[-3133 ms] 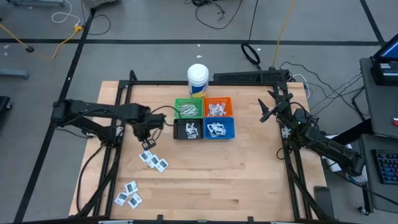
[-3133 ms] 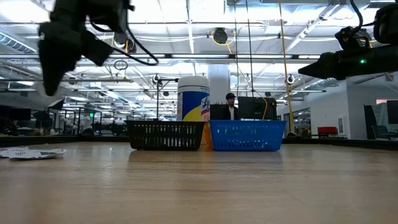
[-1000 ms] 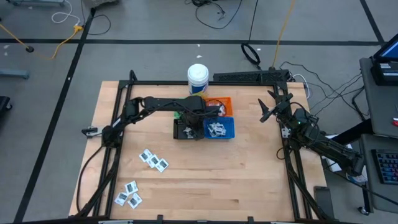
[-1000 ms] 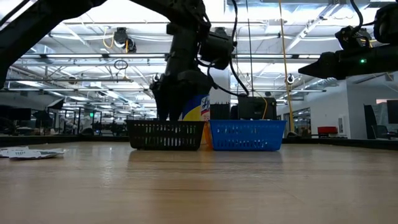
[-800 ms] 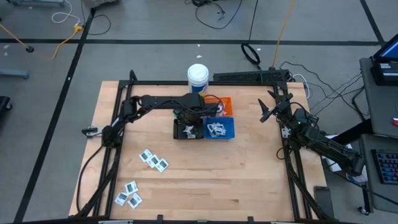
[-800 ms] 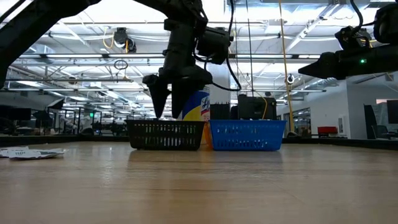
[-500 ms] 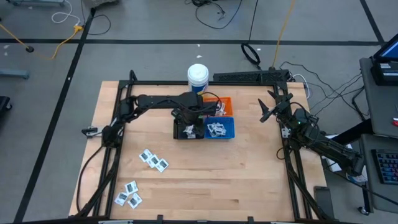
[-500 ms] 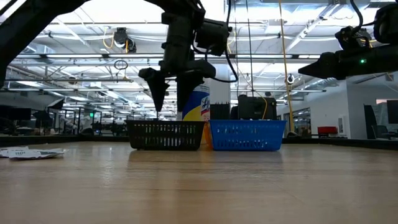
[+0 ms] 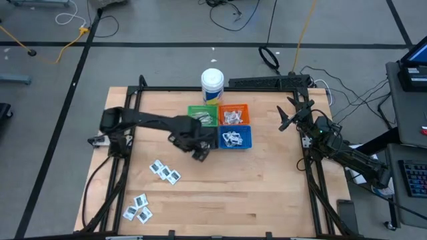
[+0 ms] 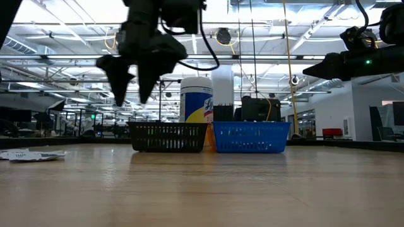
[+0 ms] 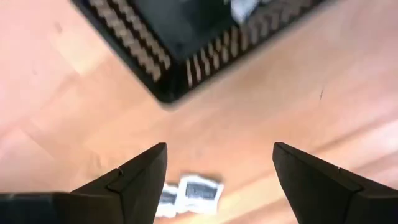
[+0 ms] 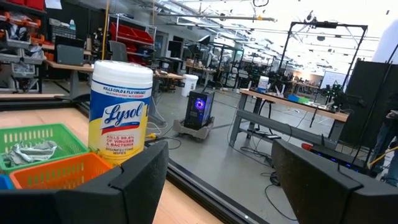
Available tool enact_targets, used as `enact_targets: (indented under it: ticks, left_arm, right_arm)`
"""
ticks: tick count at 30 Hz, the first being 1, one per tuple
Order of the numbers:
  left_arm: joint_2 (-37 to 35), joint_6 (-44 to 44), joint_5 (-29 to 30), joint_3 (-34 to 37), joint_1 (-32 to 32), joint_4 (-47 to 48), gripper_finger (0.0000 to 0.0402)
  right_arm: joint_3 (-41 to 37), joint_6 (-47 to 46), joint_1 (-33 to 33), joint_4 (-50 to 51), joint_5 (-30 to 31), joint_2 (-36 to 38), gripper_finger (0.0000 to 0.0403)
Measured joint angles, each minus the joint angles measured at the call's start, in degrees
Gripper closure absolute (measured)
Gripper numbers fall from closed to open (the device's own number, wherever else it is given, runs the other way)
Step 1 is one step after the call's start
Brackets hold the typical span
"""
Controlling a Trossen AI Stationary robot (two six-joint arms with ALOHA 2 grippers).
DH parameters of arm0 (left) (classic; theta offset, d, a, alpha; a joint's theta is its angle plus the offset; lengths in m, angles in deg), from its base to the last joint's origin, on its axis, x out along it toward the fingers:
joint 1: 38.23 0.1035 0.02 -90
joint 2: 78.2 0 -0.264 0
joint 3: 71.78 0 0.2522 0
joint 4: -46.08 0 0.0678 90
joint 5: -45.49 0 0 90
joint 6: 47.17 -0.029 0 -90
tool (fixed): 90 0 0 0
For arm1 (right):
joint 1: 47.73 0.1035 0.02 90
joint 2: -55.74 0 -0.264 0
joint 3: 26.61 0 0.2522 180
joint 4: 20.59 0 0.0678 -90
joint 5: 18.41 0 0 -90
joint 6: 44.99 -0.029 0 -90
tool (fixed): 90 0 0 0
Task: Pick & Place First Aid Supplies
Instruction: Put the black towelette pack into the black basket
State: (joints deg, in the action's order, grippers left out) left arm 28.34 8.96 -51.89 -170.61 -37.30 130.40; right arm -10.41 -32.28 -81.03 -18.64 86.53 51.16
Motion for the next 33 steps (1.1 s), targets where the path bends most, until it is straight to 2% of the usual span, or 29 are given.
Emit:
enact_targets:
  ticks: [7,13,19,33]
  left_arm:
    - [-7.21,6.73,-1.20,11.57,-6.84,-5.36,0.0121]
    - [-11.18,12.09,-3.05,17.61,-12.28,-7.98,0.0122]
    - [-11.04,13.40,-3.82,19.67,-16.17,-8.95,0.0127]
    - [-10.02,17.15,-3.63,27.63,-19.97,-23.66,0.0128]
  right_arm:
    - [0.00,0.00,0.01,-0.02,0.00,0.00,0.0124]
    - [0.00,0.00,0.02,0.02,0.00,0.00,0.0124]
    - [0.00,0.00,0.02,0.00,0.00,0.00,0.0124]
    - [0.00,0.00,0.02,0.00,0.00,0.00,0.0124]
